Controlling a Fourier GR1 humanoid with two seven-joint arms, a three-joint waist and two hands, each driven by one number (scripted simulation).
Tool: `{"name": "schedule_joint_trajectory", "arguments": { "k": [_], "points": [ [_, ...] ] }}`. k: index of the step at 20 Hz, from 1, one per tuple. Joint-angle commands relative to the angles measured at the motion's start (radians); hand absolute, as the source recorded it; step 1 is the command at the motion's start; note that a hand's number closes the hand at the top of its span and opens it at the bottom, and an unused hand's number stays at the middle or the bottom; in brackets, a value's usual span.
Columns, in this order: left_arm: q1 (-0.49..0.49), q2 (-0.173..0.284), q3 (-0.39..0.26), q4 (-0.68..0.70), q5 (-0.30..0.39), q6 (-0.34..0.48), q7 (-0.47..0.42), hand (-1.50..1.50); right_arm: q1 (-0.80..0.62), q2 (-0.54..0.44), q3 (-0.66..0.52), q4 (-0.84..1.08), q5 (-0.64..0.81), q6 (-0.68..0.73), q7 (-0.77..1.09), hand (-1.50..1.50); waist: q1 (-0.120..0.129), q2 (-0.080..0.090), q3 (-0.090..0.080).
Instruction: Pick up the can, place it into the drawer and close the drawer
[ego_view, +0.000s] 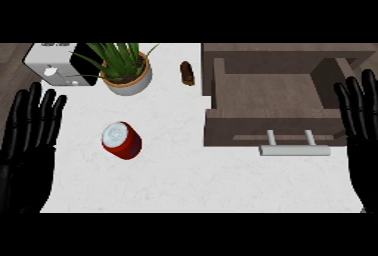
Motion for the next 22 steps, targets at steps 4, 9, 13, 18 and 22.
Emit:
{"name": "schedule_joint_trajectory", "arguments": {
  "k": [4, 9, 13, 18, 22],
  "points": [
    [-0.075, 0.131, -0.05, 0.068, 0.307, -0.357, -0.049, -1.5, 0.016, 0.017, 0.016, 0.026, -0.016, 0.006, 0.014, -1.5, -0.023, 0.007, -0.008],
    [-0.034, 0.336, -0.026, 0.202, 0.408, -0.58, 0.063, -1.5, 0.139, 0.035, -0.053, 0.066, 0.001, -0.079, 0.156, -1.5, -0.045, 0.011, -0.006],
    [-0.113, 0.491, 0.114, 0.351, 0.602, -0.751, 0.069, -1.5, 0.138, 0.007, -0.12, 0.039, -0.045, -0.079, 0.221, -1.5, -0.027, 0.005, -0.004],
    [-0.141, 0.603, 0.189, 0.447, 0.764, -0.885, 0.107, -1.5, 0.296, -0.026, -0.202, -0.039, -0.145, 0.008, 0.155, -1.5, -0.015, -0.001, -0.003],
    [-0.221, 0.626, 0.209, 0.534, 0.801, -0.931, 0.141, -1.5, 0.263, -0.027, -0.24, 0.054, -0.154, 0.035, 0.103, -1.5, -0.008, 0.0, -0.003]
  ]
}}
